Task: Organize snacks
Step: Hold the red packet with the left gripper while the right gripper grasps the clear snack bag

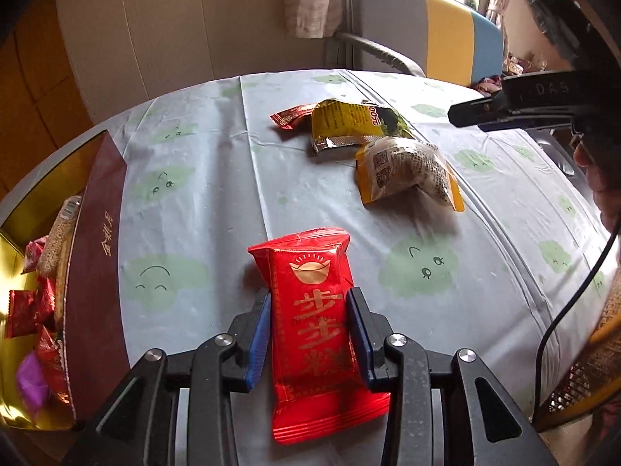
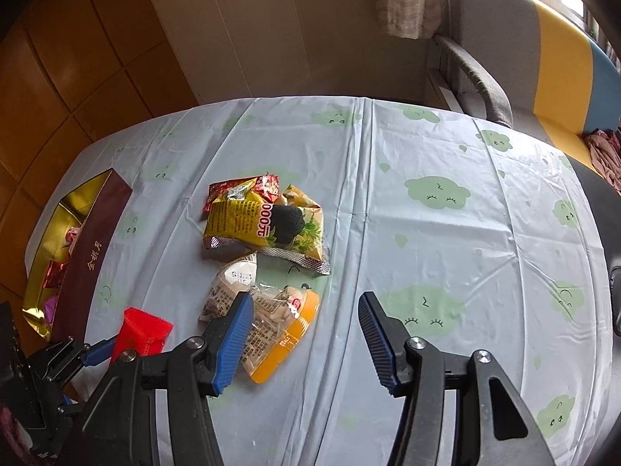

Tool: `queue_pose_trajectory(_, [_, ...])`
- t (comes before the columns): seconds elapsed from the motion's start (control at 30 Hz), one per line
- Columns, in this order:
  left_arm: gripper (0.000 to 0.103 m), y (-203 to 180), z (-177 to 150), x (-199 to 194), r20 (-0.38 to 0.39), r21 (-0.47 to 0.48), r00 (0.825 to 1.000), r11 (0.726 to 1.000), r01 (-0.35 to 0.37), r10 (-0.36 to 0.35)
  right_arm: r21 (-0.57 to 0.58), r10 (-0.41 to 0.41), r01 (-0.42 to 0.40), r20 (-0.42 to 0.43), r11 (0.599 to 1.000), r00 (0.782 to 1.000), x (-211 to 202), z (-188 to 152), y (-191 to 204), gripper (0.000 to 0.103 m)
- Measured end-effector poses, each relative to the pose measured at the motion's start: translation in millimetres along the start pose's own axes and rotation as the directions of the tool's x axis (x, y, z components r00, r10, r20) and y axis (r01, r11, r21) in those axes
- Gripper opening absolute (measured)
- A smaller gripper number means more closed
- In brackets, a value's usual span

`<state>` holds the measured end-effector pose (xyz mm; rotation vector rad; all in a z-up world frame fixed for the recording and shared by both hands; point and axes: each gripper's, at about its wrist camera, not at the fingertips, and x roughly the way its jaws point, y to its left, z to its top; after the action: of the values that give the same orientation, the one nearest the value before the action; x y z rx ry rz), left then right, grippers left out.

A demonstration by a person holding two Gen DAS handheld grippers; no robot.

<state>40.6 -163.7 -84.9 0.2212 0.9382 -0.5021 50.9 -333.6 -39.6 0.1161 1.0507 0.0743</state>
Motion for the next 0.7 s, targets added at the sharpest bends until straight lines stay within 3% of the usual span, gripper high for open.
queue_pose_trajectory(0.13, [0.04,3.1,3.8,6.4,0.009,-0.025,1.0,0.999,0.028,-0.028,-0.073,0.073,-0.072,0.011,0.995,0.997,-1.3,-1.4,17.9,0.057])
queue_pose_trajectory(0.37, [0.04,4.3,2.1,5.4,0.022,-0.027,0.999,0.999,0.046,-0.046,-0.29,0.066,-0.078,-0.053,0.954,0.996,9.3,-7.4,56.2,0.062])
queue_pose_trajectory(0.5, [0.04,6.1,0.7,5.0,0.025,-0.032,0.998,0.998,0.056,-0.055,-0.466,-0.078,0.03,-0.085,0.885,0.993,27.5,-7.5,76.5,0.066])
queue_pose_trajectory(0.63, [0.04,7.8,0.0,4.5,0.029,-0.034,0.998,0.998,0.06,-0.059,-0.547,-0.129,0.038,-0.129,0.836,0.983,47.0,0.2,84.5,0.066])
queue_pose_trajectory(0.7, [0.04,7.8,-0.2,4.3,0.033,-0.034,0.998,0.998,0.06,-0.059,-0.543,-0.149,0.045,-0.149,0.839,0.978,57.1,4.4,82.4,0.066])
